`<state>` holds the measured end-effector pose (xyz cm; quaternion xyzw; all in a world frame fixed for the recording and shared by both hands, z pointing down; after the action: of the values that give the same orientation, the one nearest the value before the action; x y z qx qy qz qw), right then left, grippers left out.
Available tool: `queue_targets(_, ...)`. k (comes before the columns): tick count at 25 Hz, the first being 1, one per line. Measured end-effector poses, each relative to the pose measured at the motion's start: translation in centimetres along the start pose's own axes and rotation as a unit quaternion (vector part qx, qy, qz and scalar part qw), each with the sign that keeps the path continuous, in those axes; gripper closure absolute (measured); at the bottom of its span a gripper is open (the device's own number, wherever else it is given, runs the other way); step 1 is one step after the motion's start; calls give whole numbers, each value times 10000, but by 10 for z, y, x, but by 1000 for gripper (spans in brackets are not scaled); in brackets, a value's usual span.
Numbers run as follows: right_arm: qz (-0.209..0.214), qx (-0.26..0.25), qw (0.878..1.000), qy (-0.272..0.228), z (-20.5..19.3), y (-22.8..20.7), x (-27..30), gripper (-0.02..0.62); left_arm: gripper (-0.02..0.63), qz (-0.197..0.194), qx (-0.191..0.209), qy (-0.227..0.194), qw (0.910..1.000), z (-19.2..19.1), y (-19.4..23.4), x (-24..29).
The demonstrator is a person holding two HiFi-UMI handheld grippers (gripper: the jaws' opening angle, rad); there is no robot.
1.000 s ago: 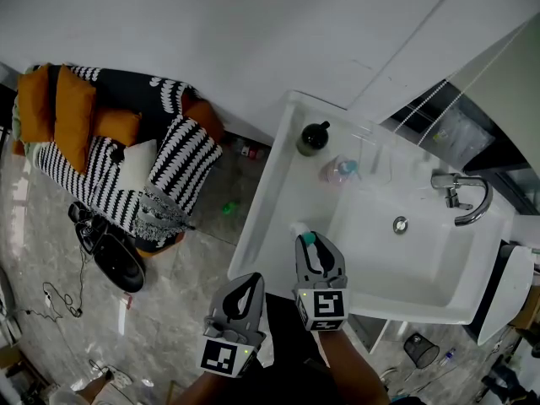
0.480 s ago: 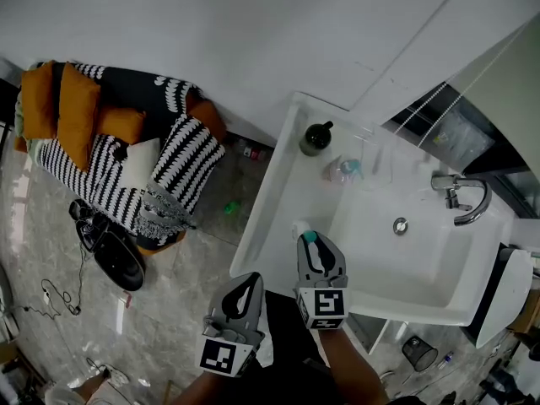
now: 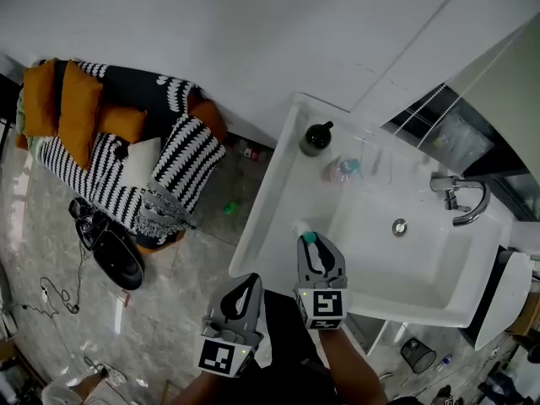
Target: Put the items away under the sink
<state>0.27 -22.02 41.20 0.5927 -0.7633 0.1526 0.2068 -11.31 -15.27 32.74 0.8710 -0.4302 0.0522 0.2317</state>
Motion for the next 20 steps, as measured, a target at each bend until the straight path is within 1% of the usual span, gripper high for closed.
queue_targets(9, -59, 2, 9999, 98, -1, -2, -10, 488, 598, -78, 29, -47, 10000, 7, -5, -4)
queue_targets(20, -176, 130, 9998, 10, 1, 1, -28, 488, 598, -134, 90, -129, 9998, 13, -14, -21)
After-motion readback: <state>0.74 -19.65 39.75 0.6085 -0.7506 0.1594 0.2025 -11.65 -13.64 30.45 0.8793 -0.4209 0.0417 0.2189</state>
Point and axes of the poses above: the fingertips, and each gripper's own axes: x forward along the fingers, y to its left, z out of its top, the point moved 2 cm from there along -x, backward along the fingers, and after that the axes turned 10 degrees about -z, right-handed, at the moved point
